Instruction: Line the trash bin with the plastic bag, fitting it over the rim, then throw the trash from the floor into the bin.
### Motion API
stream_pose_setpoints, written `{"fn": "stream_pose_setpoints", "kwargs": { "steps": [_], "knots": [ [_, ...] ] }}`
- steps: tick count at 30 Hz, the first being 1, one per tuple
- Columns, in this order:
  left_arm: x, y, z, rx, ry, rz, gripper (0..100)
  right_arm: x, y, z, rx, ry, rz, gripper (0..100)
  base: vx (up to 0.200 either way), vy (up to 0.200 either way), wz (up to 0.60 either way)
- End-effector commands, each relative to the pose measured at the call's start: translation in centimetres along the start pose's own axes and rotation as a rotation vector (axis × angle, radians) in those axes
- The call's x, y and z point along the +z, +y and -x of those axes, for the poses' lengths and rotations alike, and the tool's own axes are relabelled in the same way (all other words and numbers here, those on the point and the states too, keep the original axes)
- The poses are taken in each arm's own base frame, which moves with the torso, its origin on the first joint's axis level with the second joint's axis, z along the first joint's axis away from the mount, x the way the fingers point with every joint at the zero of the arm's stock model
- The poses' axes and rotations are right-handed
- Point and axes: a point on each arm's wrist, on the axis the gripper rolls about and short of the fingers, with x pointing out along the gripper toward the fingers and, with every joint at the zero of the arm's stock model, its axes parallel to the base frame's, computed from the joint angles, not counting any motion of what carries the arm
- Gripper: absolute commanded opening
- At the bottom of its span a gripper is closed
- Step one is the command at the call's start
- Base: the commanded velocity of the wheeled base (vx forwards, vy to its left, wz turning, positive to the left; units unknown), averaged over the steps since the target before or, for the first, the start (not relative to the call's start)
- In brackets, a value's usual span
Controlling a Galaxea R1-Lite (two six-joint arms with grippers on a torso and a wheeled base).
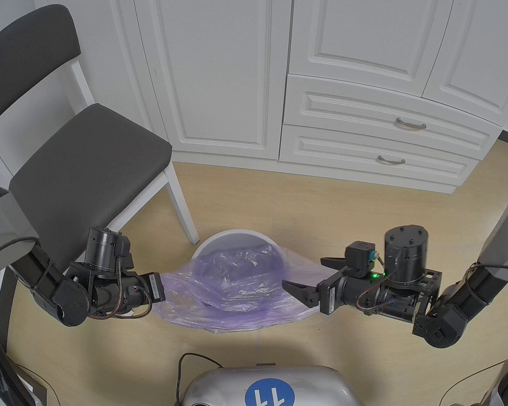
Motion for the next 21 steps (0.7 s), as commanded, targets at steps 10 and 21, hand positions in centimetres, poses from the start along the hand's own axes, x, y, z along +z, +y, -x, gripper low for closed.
{"fn": "stream_pose_setpoints", "kwargs": {
  "steps": [10,21],
  "knots": [
    [-2.3,1.2,1.8,0.001,0.08,-0.176,100,3.1,7.4,-8.8,-0.102,0.269,0.215,100,0.0,0.0,0.0],
    [-3.1,3.0,2.3,0.023,0.125,-0.285,100,-2.1,8.2,-12.5,-0.121,0.38,0.526,100,0.0,0.0,0.0]
  ]
}}
